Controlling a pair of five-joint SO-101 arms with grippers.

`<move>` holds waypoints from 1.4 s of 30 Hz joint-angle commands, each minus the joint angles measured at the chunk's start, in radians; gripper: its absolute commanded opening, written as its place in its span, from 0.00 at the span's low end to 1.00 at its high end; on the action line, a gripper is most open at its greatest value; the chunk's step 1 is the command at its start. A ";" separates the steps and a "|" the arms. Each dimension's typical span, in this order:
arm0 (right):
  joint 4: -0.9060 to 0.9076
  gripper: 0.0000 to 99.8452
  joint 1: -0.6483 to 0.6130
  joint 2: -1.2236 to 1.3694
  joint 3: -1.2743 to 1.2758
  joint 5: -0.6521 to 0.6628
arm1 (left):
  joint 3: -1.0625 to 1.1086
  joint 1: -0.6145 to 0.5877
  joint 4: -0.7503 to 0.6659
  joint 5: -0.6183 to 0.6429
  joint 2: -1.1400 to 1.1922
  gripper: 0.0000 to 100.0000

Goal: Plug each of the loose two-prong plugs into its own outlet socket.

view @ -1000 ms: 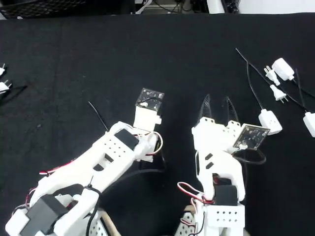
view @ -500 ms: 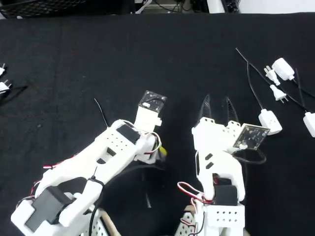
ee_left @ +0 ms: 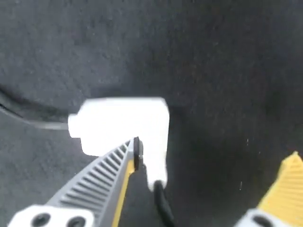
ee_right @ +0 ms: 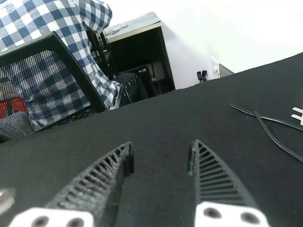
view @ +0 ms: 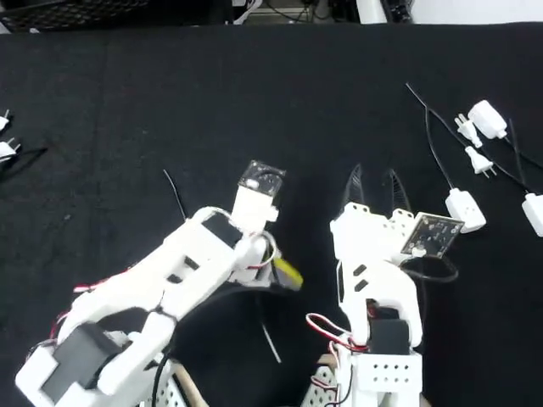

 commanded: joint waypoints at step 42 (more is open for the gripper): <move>0.129 0.20 -0.651 0.085 -0.028 0.569 | -0.252 -1.270 0.279 0.002 -0.183 0.45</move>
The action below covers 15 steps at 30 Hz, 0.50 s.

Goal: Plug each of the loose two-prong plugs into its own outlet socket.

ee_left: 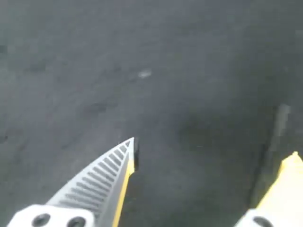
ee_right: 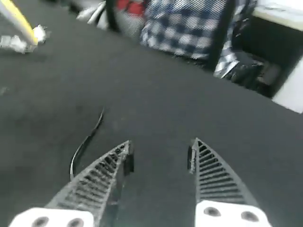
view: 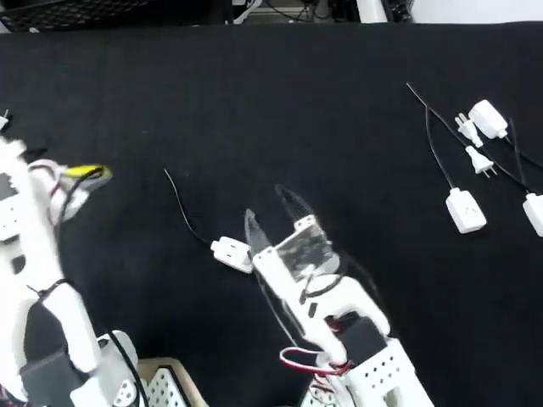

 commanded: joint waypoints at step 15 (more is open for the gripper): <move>0.155 0.21 -0.301 0.236 -0.130 0.061 | 0.470 -0.268 -0.324 -0.043 -0.035 0.45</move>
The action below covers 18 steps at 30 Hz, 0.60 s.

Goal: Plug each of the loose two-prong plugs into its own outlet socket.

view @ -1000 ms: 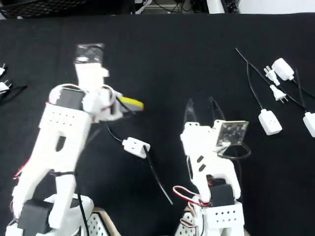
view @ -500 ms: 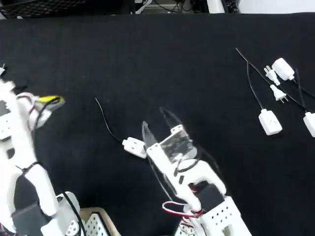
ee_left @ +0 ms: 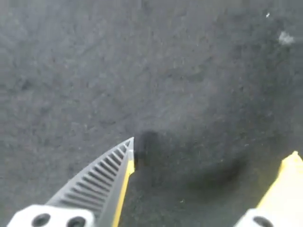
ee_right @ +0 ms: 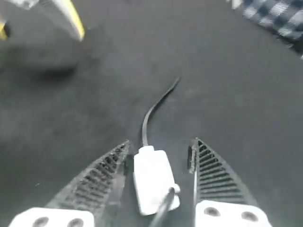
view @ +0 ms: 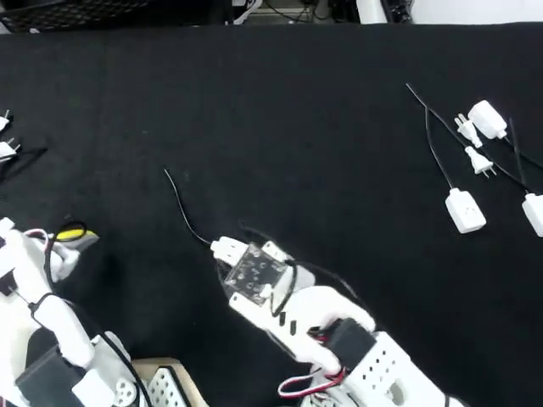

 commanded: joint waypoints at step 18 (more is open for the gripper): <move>-0.164 0.27 0.078 0.648 -0.272 -0.005 | 0.042 0.001 -0.071 -0.005 -0.032 0.45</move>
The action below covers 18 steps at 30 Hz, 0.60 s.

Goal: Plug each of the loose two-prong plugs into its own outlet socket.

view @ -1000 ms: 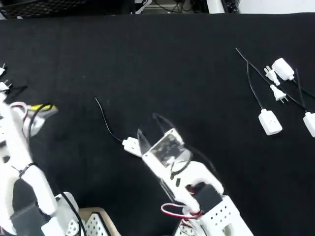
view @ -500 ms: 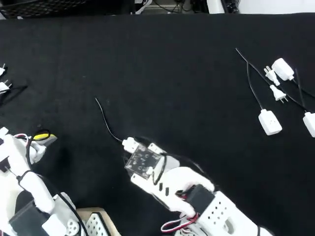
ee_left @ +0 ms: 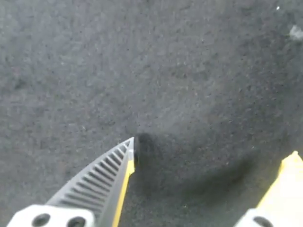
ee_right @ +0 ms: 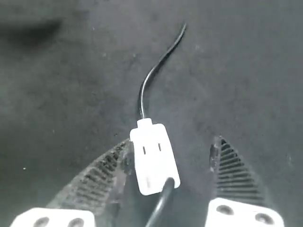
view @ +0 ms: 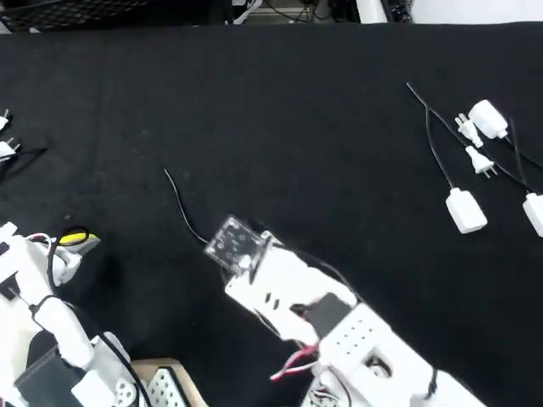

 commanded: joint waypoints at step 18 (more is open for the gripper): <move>0.075 0.27 -0.077 0.685 -0.476 -0.002 | -0.004 0.002 -0.017 -0.005 -0.032 0.45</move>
